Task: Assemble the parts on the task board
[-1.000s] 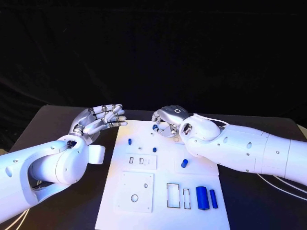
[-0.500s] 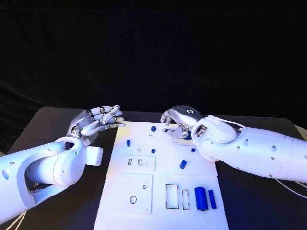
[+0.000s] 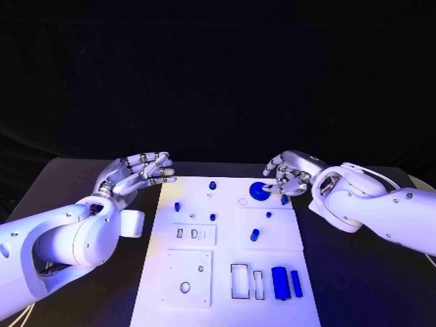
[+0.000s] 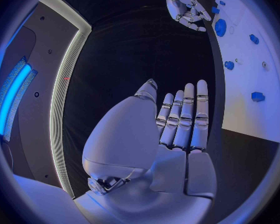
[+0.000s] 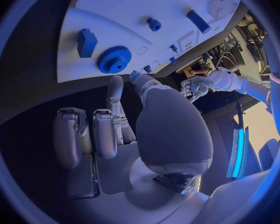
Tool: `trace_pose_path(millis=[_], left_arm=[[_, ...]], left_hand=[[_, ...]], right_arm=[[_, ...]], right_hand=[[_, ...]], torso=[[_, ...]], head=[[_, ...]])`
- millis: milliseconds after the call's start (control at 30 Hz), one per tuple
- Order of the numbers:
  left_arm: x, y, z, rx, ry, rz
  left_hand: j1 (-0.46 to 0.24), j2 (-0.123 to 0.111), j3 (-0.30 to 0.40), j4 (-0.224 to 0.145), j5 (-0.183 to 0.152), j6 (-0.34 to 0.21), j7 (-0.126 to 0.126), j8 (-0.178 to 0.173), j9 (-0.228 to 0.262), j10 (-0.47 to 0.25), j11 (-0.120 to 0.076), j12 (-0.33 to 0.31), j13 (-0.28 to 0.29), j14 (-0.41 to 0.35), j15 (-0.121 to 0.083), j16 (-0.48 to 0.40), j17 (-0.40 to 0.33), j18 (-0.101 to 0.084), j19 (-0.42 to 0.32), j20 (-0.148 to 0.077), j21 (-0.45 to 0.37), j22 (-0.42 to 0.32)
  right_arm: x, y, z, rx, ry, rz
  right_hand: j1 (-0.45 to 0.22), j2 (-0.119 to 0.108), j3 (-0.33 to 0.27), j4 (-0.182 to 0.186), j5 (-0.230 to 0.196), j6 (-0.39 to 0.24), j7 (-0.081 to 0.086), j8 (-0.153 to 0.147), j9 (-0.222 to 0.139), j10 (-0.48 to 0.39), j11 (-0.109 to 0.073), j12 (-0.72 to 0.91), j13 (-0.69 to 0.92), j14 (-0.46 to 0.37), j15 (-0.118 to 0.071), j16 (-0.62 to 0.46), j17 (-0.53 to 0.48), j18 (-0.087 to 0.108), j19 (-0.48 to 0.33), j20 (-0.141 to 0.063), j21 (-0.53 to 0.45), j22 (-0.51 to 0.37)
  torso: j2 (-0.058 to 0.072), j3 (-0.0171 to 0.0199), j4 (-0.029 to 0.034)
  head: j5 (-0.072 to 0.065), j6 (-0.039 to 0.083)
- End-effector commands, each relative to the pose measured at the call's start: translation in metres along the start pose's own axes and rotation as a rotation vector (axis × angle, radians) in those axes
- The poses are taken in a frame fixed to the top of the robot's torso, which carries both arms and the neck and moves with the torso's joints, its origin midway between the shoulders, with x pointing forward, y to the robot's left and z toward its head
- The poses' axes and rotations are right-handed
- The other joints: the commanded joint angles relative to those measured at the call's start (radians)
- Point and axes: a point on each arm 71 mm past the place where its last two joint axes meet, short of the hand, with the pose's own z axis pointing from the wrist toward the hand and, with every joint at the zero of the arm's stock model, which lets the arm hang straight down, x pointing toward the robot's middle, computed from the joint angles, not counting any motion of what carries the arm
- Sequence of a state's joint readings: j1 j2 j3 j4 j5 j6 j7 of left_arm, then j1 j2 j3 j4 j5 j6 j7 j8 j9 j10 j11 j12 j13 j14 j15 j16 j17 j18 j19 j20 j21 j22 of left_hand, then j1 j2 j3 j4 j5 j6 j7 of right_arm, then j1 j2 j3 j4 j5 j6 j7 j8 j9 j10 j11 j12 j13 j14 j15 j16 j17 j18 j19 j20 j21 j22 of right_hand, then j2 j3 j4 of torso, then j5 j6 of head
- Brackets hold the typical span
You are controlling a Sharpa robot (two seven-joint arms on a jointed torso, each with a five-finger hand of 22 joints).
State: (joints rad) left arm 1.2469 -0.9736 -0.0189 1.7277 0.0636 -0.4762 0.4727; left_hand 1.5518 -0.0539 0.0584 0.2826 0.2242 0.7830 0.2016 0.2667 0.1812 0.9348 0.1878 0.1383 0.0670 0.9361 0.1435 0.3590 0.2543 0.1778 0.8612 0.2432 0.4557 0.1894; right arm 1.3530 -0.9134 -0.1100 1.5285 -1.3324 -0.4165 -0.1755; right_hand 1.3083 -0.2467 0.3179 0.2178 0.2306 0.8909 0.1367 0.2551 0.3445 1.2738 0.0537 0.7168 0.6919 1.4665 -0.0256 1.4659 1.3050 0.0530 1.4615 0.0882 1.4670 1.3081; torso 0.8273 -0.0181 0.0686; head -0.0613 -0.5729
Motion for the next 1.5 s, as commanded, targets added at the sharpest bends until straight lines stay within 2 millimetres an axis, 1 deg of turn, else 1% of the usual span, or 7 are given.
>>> trace_pose_path(millis=[33,200,467,667,1200,1467,1500], left_arm=[[0.002,-0.001,0.001,0.006,0.020,-0.011],[0.001,-0.001,0.001,0.005,0.019,-0.011],[0.001,-0.001,0.001,0.004,0.017,-0.010],[0.001,-0.001,0.001,0.003,0.017,-0.010],[0.000,0.000,0.002,0.001,0.016,-0.009],[-0.001,0.000,0.003,0.001,0.015,-0.009],[-0.001,0.000,0.003,0.001,0.015,-0.009]], left_hand=[[0.008,0.000,0.004,0.001,-0.003,0.003,0.038,0.002,-0.001,0.006,0.002,-0.004,-0.001,-0.005,-0.001,-0.003,0.001,0.005,0.005,-0.001,0.004,0.000],[0.008,0.000,0.004,0.001,-0.003,0.003,0.038,0.002,-0.001,0.006,0.002,-0.004,-0.001,-0.005,-0.001,-0.003,0.001,0.005,0.005,-0.001,0.004,0.000],[0.008,0.000,0.004,0.001,-0.003,0.003,0.038,0.002,-0.001,0.006,0.002,-0.004,-0.001,-0.005,-0.001,-0.003,0.001,0.005,0.005,-0.001,0.004,0.000],[0.008,0.000,0.004,0.001,-0.003,0.003,0.038,0.002,-0.001,0.006,0.002,-0.004,-0.001,-0.005,-0.001,-0.003,0.001,0.005,0.005,-0.001,0.004,0.000],[0.008,0.000,0.004,0.001,-0.003,0.003,0.038,0.002,-0.001,0.006,0.002,-0.004,-0.001,-0.005,-0.001,-0.003,0.001,0.005,0.005,-0.001,0.004,0.000],[0.011,-0.001,0.005,0.001,-0.003,0.005,0.037,0.002,-0.001,0.008,0.001,-0.004,0.000,-0.005,-0.002,-0.003,0.002,0.005,0.004,-0.001,0.004,0.000],[0.011,-0.001,0.005,0.001,-0.003,0.005,0.037,0.002,-0.001,0.008,0.001,-0.004,0.000,-0.005,-0.002,-0.003,0.002,0.005,0.004,-0.001,0.004,0.000]], right_arm=[[0.005,-0.008,-0.001,0.041,0.078,0.034],[0.008,-0.010,0.002,0.049,0.087,0.022],[0.014,-0.003,0.009,0.034,0.092,-0.003],[0.017,0.000,0.013,0.031,0.094,-0.030],[0.027,0.004,0.016,0.022,0.122,-0.068],[0.030,0.003,0.016,0.022,0.131,-0.096],[0.030,0.003,0.017,0.022,0.132,-0.101]], right_hand=[[0.029,0.008,-0.041,0.023,0.011,-0.020,0.006,0.005,0.006,0.042,0.008,0.328,0.329,0.077,0.013,0.046,0.115,-0.021,0.021,0.006,0.020,0.139],[0.062,0.024,-0.087,0.058,0.016,-0.035,0.019,0.009,0.012,0.078,0.017,0.532,0.536,0.085,0.025,0.071,0.170,-0.025,0.032,0.018,0.032,0.159],[0.075,0.036,-0.115,0.069,0.019,-0.042,0.024,0.012,0.015,0.115,0.022,0.616,0.622,0.093,0.031,0.086,0.210,-0.032,0.049,0.025,0.048,0.184],[0.075,0.041,-0.128,0.070,0.019,-0.042,0.025,0.015,0.016,0.139,0.024,0.656,0.663,0.095,0.033,0.091,0.222,-0.033,0.054,0.027,0.052,0.191],[0.085,0.051,-0.129,0.067,0.020,-0.036,0.025,0.020,0.018,0.154,0.024,0.681,0.688,0.097,0.034,0.093,0.229,-0.035,0.060,0.028,0.058,0.200],[0.131,0.062,-0.101,0.054,0.049,-0.028,0.026,0.023,0.019,0.158,0.024,0.695,0.703,0.098,0.034,0.096,0.236,-0.037,0.064,0.028,0.062,0.206],[0.147,0.066,-0.084,0.050,0.026,-0.026,0.027,0.022,0.017,0.160,0.024,0.699,0.708,0.098,0.034,0.096,0.235,-0.037,0.065,0.029,0.063,0.208]], torso=[[-0.002,0.0032,-0.0043],[0.000,0.0037,-0.0021],[0.001,0.0017,0.0028],[-0.001,0.0011,0.0001],[-0.001,0.0012,0.0004],[0.000,0.0014,0.0004],[0.000,0.0018,0.0005]], head=[[0.001,-0.003],[0.003,-0.006],[0.000,-0.011],[0.003,-0.011],[0.001,-0.017],[0.001,-0.020],[0.001,-0.020]])
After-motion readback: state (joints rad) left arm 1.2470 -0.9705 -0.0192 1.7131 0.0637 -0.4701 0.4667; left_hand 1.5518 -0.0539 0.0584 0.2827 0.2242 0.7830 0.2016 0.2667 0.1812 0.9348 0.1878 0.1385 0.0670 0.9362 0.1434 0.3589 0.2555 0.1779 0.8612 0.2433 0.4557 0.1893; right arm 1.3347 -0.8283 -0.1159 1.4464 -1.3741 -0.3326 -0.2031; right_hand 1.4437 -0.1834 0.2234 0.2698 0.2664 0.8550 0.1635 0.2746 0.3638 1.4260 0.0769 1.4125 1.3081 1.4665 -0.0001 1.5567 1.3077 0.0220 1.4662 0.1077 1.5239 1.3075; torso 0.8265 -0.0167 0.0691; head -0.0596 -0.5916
